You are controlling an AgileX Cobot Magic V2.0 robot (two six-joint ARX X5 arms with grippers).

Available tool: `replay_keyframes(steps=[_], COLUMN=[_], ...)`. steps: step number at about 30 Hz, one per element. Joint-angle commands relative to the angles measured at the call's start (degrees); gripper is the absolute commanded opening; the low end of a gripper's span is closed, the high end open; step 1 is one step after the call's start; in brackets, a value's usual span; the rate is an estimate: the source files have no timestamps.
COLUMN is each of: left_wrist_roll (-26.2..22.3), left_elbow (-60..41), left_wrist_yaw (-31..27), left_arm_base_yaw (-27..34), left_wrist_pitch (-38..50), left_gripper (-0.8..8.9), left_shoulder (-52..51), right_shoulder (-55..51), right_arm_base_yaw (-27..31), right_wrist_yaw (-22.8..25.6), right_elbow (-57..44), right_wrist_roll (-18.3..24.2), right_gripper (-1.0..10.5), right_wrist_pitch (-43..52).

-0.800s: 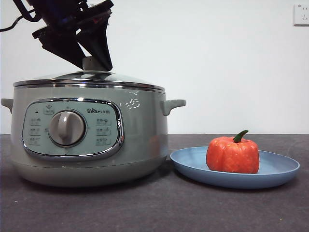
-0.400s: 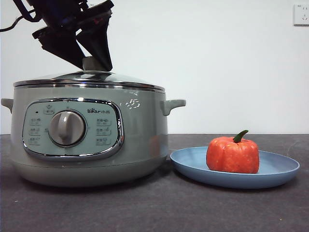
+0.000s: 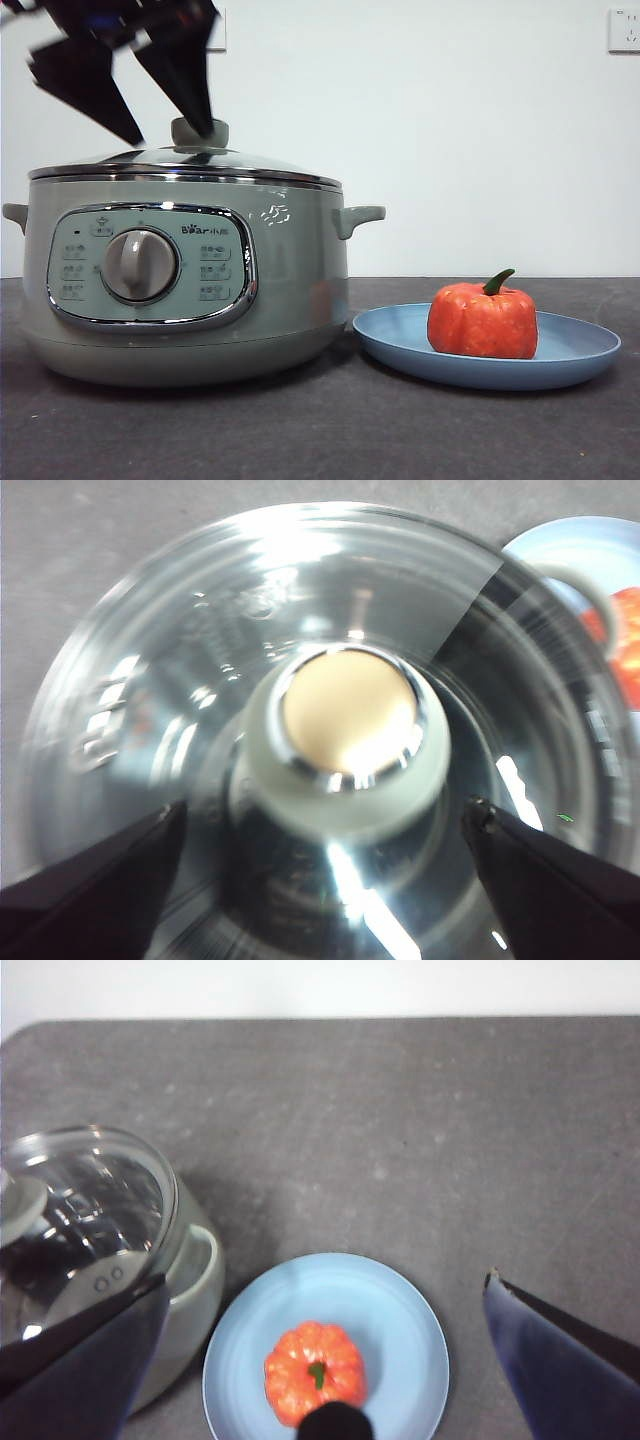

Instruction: Take the pumpkin out from the steamer,put the pumpkin in the blue plate,close the lid

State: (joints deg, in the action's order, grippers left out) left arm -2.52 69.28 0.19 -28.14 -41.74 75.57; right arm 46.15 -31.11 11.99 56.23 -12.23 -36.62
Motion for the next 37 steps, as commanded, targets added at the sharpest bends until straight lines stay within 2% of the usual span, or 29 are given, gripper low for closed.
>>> replay_keyframes(steps=[1, 4, 6, 7, 10, 13, 17, 23, 26, 37], left_wrist_roll=[-0.4, -0.5, -0.5, -0.5, -0.5, -0.5, -0.4, 1.1, 3.1, 3.2], left_elbow=[1.0, 1.0, 1.0, 1.0, 0.4, -2.6, -12.0, -24.9, -25.4, -25.4], left_wrist_yaw=[0.3, 0.3, 0.2, 0.2, -0.6, -4.4, -7.7, -7.6, -7.5, -7.5], left_arm_base_yaw=[0.0, -0.1, -0.1, -0.1, -0.1, -0.1, -0.1, -0.1, -0.1, 0.0], left_wrist_pitch=[-3.0, -5.2, -5.4, -5.4, -5.4, -4.1, 0.5, 4.2, 2.4, 0.5], left_gripper=[3.03, 0.06, -0.09, -0.09, -0.09, -0.09, -0.09, -0.09, -0.03, -0.03], left_shoulder=[-3.9, -8.8, -12.4, -14.0, -19.1, -24.8, -34.1, -46.4, -47.5, -46.7], right_shoulder=[-0.1, -0.2, -0.2, -0.2, -0.6, -2.2, -6.6, -12.7, -12.7, -12.8], right_arm_base_yaw=[-0.1, -0.5, -0.9, -1.0, -1.3, -1.3, -1.3, -1.3, -1.2, -1.2], right_wrist_yaw=[-0.1, -0.1, 0.0, 0.0, 0.2, 0.3, 0.3, 0.3, 0.4, 0.3], right_elbow=[-0.6, -0.6, -0.6, -0.6, -0.9, -3.3, -10.8, -20.5, -20.7, -20.6], right_wrist_roll=[0.3, 1.2, 2.9, 3.6, 4.4, 5.2, 5.7, 4.8, 1.9, 2.0], right_gripper=[4.7, 1.9, 0.0, -0.2, -0.1, -0.1, -0.1, -0.1, -0.1, -0.1], right_wrist_pitch=[0.1, 0.8, 1.7, 1.9, 2.7, 6.3, 14.3, 19.7, 18.1, 17.2])
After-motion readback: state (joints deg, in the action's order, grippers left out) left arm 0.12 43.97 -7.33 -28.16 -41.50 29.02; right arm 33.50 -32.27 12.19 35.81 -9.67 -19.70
